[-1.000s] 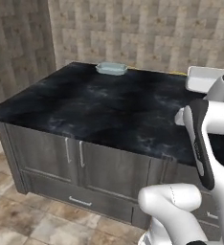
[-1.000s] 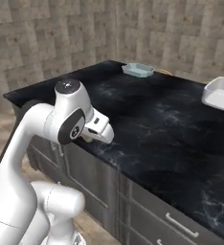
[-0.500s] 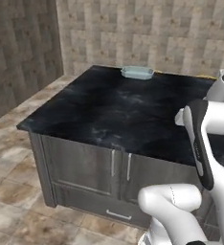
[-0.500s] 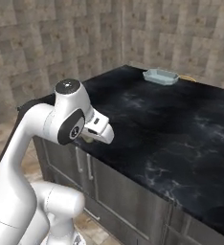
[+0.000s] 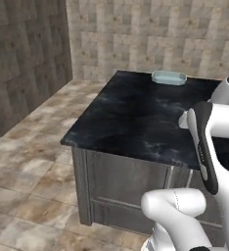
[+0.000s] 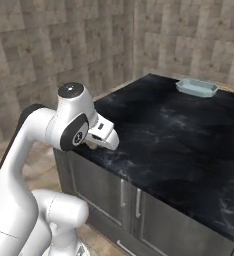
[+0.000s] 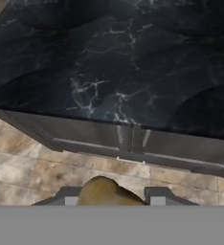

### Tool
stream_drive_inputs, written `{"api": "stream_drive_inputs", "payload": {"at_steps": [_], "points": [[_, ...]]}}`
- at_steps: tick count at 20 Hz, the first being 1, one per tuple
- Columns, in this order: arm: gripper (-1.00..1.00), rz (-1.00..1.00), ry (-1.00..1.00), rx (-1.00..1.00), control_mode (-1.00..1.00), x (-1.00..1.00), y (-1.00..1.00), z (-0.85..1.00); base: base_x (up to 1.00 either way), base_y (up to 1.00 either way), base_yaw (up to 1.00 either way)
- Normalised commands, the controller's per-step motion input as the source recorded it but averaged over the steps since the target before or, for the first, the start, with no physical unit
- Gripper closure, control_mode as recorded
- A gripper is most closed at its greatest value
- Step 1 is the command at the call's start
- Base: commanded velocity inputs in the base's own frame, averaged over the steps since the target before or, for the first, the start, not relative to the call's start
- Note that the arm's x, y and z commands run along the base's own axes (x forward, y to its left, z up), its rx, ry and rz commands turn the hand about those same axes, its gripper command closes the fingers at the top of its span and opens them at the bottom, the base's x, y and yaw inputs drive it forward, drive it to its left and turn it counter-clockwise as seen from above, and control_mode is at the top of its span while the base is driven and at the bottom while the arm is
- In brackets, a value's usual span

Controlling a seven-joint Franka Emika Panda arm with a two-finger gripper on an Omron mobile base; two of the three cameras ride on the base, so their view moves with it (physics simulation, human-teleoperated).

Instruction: Place the cold items (banana and garlic) from the fridge in one tupperware on the dining counter. Place the warm items (hot dog and kebab skewer) in the stove area in another tupperware.

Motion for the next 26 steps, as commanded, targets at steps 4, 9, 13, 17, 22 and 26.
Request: {"api": "stream_drive_inputs", "payload": {"at_steps": [4, 9, 13, 17, 22, 26], "points": [[1.00, 0.00, 0.00, 0.00, 1.00, 0.00, 0.00, 0.00, 0.43, 1.00, -0.11], [1.00, 0.00, 0.00, 0.00, 1.00, 0.00, 0.00, 0.00, 0.43, 1.00, -0.13], [1.00, 0.00, 0.00, 0.00, 1.00, 0.00, 0.00, 0.00, 0.44, 1.00, -0.15], [1.00, 0.00, 0.00, 0.00, 1.00, 0.00, 0.00, 0.00, 0.46, 1.00, -0.17], [1.00, 0.00, 0.00, 0.00, 1.00, 0.00, 0.00, 0.00, 0.47, 1.00, -0.19], [1.00, 0.00, 0.00, 0.00, 1.00, 0.00, 0.00, 0.00, 0.57, 1.00, -0.25]]}}
